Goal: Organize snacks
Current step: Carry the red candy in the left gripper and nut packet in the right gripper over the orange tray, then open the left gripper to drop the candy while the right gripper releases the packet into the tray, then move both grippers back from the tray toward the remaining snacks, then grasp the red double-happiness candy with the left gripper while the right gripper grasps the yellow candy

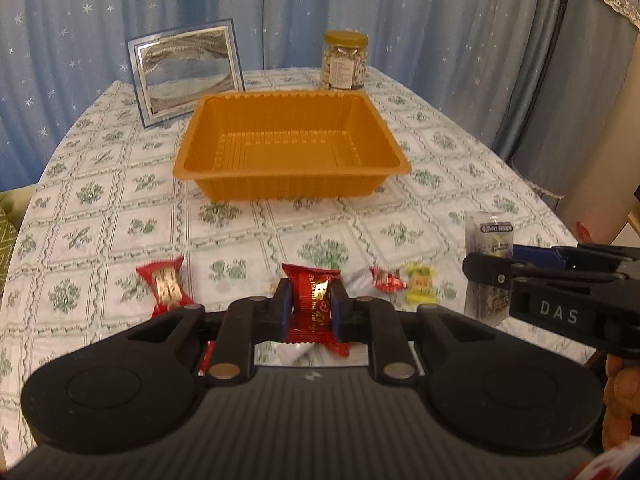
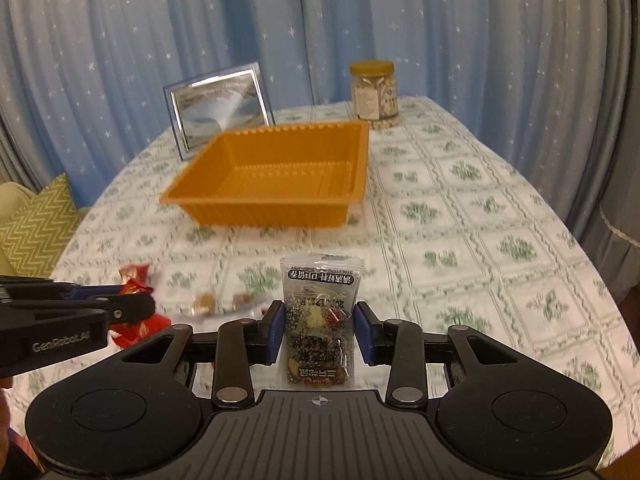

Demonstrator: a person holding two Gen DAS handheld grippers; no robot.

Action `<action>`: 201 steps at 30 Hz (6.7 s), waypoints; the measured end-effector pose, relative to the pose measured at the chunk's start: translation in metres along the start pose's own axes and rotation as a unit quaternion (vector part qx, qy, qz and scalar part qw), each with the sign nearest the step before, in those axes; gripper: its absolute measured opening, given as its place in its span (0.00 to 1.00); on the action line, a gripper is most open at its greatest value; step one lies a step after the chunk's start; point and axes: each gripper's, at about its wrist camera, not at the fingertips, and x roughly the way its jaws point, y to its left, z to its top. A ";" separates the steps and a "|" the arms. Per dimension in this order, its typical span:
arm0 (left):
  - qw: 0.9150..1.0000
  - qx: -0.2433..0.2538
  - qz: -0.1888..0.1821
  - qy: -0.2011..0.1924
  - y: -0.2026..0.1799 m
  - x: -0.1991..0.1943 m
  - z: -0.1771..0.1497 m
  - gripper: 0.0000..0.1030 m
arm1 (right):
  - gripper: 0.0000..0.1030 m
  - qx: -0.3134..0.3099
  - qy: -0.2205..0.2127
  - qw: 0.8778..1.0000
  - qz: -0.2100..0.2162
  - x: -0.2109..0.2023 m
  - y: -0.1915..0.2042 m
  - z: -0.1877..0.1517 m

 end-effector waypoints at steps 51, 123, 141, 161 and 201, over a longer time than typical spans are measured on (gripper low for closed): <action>0.996 -0.087 0.018 -0.030 0.069 0.140 0.134 0.43 | 0.37 0.026 0.016 0.999 0.033 0.166 -0.025 0.147; 0.991 -0.100 0.081 -0.031 0.019 -0.083 -0.062 0.77 | 0.60 0.052 -0.001 0.999 0.007 -0.071 -0.008 -0.023; 0.994 -0.069 0.082 0.010 0.030 -0.026 -0.060 0.72 | 0.59 0.057 0.030 0.998 -0.002 -0.020 -0.016 -0.024; 0.994 0.060 0.079 0.049 0.038 0.059 -0.058 0.50 | 0.56 0.064 0.062 0.996 -0.017 0.041 -0.028 -0.028; 0.997 -0.022 0.065 0.018 0.036 0.024 -0.053 0.23 | 0.11 -0.019 0.050 0.998 -0.043 0.075 0.002 -0.029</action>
